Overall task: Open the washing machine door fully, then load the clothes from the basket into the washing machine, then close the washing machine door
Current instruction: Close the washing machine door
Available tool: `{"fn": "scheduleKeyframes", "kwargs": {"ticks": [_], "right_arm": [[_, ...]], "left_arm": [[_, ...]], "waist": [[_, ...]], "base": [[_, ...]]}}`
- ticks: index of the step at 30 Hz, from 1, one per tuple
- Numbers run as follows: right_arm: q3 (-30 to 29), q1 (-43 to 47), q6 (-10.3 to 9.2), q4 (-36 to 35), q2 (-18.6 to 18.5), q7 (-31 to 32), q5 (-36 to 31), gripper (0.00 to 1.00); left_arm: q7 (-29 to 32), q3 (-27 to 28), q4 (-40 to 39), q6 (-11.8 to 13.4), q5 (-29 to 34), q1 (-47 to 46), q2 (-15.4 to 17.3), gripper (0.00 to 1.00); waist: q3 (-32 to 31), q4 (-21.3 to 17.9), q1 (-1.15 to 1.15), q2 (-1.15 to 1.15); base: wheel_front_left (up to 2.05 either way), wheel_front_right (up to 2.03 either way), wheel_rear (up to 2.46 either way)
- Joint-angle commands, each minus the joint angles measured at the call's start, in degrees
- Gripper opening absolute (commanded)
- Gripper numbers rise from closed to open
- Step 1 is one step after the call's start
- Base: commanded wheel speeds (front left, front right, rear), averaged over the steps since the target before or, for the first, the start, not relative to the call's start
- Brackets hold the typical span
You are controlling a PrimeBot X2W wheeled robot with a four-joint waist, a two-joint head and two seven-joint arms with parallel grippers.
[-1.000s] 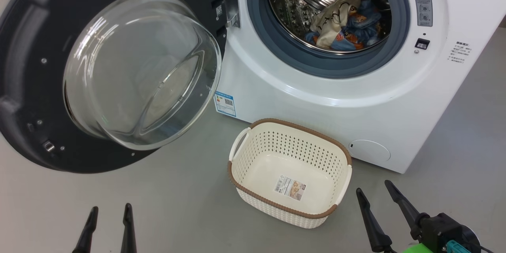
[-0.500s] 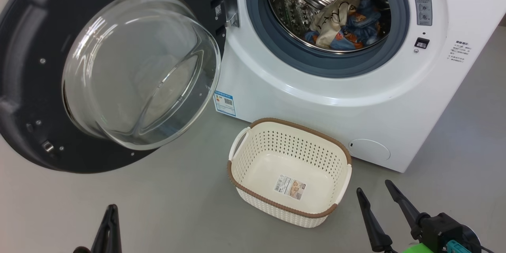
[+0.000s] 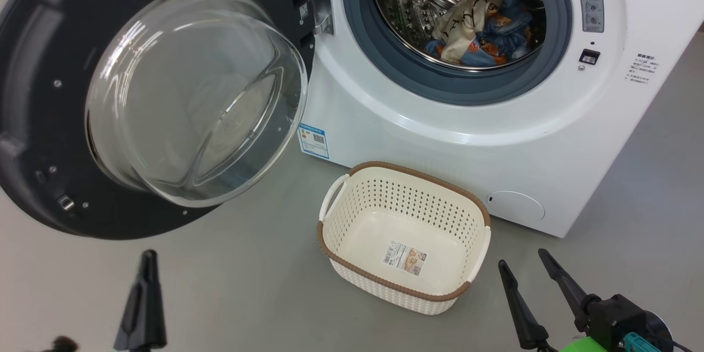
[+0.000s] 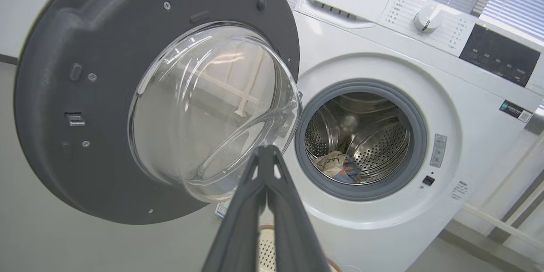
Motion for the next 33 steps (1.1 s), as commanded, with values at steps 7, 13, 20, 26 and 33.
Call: {"fn": "scheduleKeyframes", "kwargs": {"ticks": [7,13,20,26,33], "right_arm": [[1.1,-1.8,0.16,-1.9,-0.4,0.1,0.0,1.00],[0.7,-1.8,0.16,-2.6,-0.3,0.3,-0.1,1.00],[0.3,-1.9,0.16,-3.5,-0.6,0.7,-0.5,1.00],[0.1,-1.9,0.16,-4.3,-1.2,1.1,-0.5,1.00],[0.1,-2.2,0.16,-5.5,-2.2,1.9,-0.5,1.00]], "left_arm": [[2.3,7.3,-12.2,-5.7,-31.8,-4.6,-1.3,0.00],[5.0,19.0,-19.9,-6.0,-52.6,-9.0,2.9,0.00],[6.4,29.0,-16.3,-5.3,-59.8,-15.0,9.9,0.00],[10.4,34.6,-6.4,-2.1,-66.2,-23.8,18.9,0.00],[15.6,36.9,10.4,1.5,-71.4,-32.6,27.5,0.00]], "waist": [[-0.1,-0.1,0.00,0.00],[0.5,0.0,0.00,0.00],[1.5,0.1,0.00,0.00],[2.4,0.1,0.00,0.00],[3.7,-0.7,0.00,0.00]], "base": [[0.00,0.00,0.00],[0.00,0.00,0.00],[0.00,0.00,0.00],[0.00,0.00,0.00],[0.00,0.00,0.00]]}}
